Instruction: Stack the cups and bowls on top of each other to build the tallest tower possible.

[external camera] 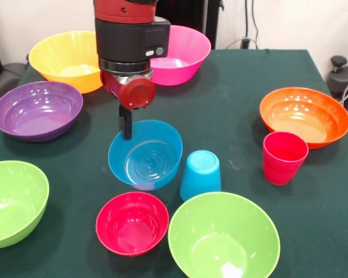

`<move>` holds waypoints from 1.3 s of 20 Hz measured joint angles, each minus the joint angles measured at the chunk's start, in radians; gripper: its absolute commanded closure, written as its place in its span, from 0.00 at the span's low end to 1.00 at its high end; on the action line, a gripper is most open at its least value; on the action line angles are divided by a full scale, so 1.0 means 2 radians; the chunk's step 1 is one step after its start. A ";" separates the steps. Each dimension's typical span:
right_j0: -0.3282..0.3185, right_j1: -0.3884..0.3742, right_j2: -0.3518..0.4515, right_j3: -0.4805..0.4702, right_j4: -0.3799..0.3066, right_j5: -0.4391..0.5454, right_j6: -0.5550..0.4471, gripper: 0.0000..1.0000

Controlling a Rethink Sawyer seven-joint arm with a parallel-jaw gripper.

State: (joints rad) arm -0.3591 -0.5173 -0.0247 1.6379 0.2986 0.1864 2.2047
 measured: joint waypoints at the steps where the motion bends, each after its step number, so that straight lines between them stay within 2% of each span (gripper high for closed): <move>1: -0.001 -0.001 0.001 0.000 -0.001 0.001 0.000 1.00; 11: -0.057 -0.026 0.008 0.000 -0.028 0.021 0.000 1.00; 26: -0.055 -0.027 0.008 -0.002 -0.062 0.018 0.000 1.00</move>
State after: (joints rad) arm -0.4701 -0.5722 -0.0085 1.6348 0.1744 0.2222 2.2047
